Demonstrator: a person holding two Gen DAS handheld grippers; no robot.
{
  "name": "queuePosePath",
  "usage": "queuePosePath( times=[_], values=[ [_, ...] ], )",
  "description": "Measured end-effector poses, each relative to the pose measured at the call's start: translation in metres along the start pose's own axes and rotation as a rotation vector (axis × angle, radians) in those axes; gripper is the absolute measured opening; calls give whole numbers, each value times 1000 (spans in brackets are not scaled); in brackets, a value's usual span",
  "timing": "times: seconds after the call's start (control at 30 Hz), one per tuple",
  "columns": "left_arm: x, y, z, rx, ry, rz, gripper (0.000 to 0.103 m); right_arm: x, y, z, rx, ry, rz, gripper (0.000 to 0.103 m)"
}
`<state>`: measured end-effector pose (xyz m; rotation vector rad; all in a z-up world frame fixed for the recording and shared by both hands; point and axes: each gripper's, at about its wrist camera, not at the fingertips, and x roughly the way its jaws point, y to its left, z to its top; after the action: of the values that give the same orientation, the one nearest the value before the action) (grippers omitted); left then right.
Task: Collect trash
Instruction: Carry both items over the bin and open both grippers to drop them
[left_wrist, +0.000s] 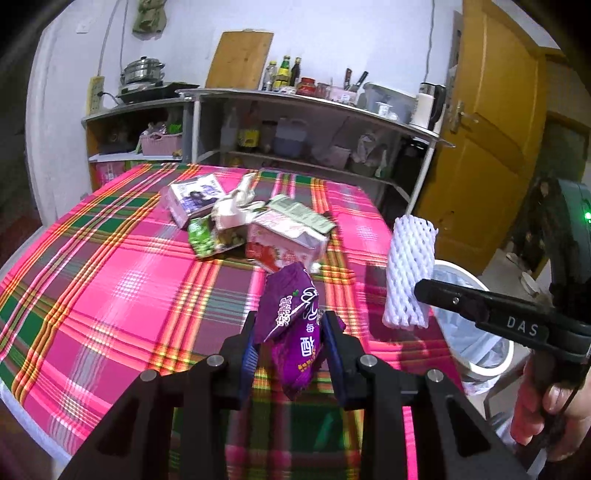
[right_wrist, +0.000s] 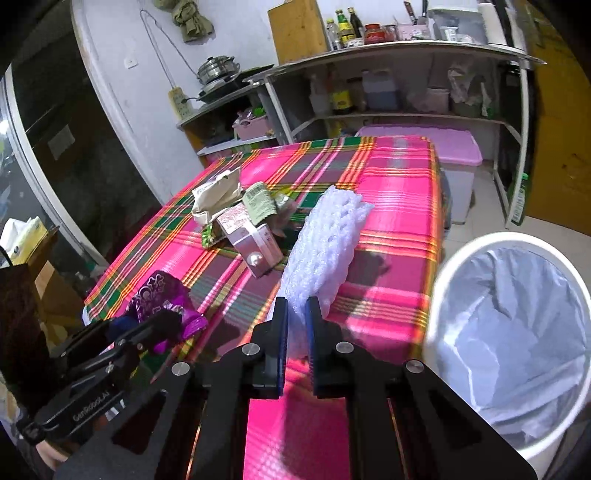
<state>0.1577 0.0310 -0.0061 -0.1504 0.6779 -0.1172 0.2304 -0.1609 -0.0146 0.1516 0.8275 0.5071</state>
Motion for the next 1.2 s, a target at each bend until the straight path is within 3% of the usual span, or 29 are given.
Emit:
queuePosePath(
  times=[0.23, 0.47, 0.9, 1.1, 1.2],
  values=[
    [2, -43, 2, 60, 5, -84, 34, -34, -24, -14, 39, -28, -32, 10],
    [17, -94, 5, 129, 16, -202, 34, -59, -69, -29, 101, -30, -116, 10],
    [71, -161, 9, 219, 111, -348, 37, -65, -130, -53, 204, 37, -200, 10],
    [94, -165, 7, 192, 173, -364, 39, -59, -142, -57, 226, 63, -205, 16],
    [97, -164, 7, 180, 187, -368, 45, -59, -143, -58, 224, 59, -204, 32]
  ],
)
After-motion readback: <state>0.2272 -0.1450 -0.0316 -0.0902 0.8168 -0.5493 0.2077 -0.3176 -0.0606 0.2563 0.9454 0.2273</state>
